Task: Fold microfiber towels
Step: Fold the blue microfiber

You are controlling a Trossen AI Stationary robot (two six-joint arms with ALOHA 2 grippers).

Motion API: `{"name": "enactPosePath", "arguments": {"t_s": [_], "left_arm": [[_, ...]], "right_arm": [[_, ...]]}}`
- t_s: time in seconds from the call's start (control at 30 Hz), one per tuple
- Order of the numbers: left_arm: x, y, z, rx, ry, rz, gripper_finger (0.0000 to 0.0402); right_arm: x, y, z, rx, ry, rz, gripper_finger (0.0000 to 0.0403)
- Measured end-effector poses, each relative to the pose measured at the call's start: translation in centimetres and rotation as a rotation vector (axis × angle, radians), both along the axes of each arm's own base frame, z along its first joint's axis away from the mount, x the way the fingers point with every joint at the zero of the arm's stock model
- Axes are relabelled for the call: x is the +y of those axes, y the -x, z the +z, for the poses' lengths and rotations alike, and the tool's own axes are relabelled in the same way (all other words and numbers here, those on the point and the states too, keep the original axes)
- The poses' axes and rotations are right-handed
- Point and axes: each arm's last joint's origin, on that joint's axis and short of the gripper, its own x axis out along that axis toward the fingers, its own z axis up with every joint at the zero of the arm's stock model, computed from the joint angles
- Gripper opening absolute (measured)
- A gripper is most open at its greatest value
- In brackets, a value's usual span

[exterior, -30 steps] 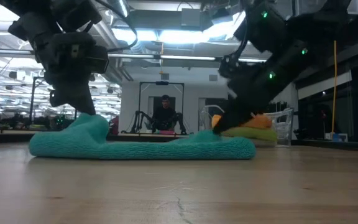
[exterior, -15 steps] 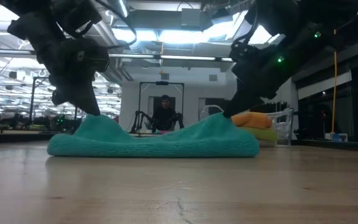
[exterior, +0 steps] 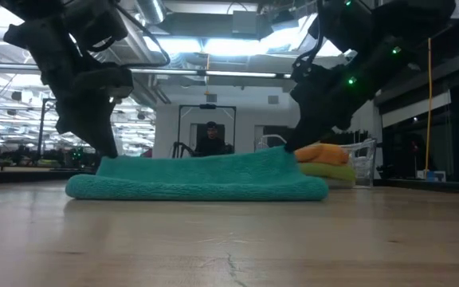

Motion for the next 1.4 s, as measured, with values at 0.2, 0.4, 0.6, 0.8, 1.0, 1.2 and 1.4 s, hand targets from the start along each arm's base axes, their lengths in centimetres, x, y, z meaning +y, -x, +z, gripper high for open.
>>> {"name": "enactPosePath", "arguments": {"t_s": [0.2,0.4,0.6,0.8,1.0,1.2,1.4], "left_arm": [[0.1,0.0,0.0,-0.003,-0.028,0.019,0.0007],[0.2,0.0,0.0,-0.001,-0.051,0.022,0.0044],[0.3,0.0,0.1,-0.002,-0.084,0.043,0.0089],[0.1,0.0,0.0,-0.001,-0.057,0.020,0.0102],[-0.5,0.0,0.0,-0.002,-0.053,-0.010,0.0099],[-0.7,0.0,0.1,-0.007,-0.094,-0.005,0.0099],[-0.5,0.0,0.2,-0.022,-0.160,0.037,0.0099]], "right_arm": [[-0.5,-0.1,-0.1,-0.006,-0.057,-0.003,0.0018],[-0.6,0.0,-0.1,-0.002,-0.056,-0.003,0.0068],[-0.7,0.0,-0.1,0.002,-0.037,-0.020,0.0112],[-0.3,-0.1,-0.2,0.020,-0.122,0.091,0.0119],[0.4,-0.1,-0.3,0.029,-0.233,0.206,0.0119],[1.9,-0.6,0.0,-0.039,-0.223,0.255,0.0119],[2.7,-2.3,-0.3,-0.180,-0.164,0.318,0.0119]]}}
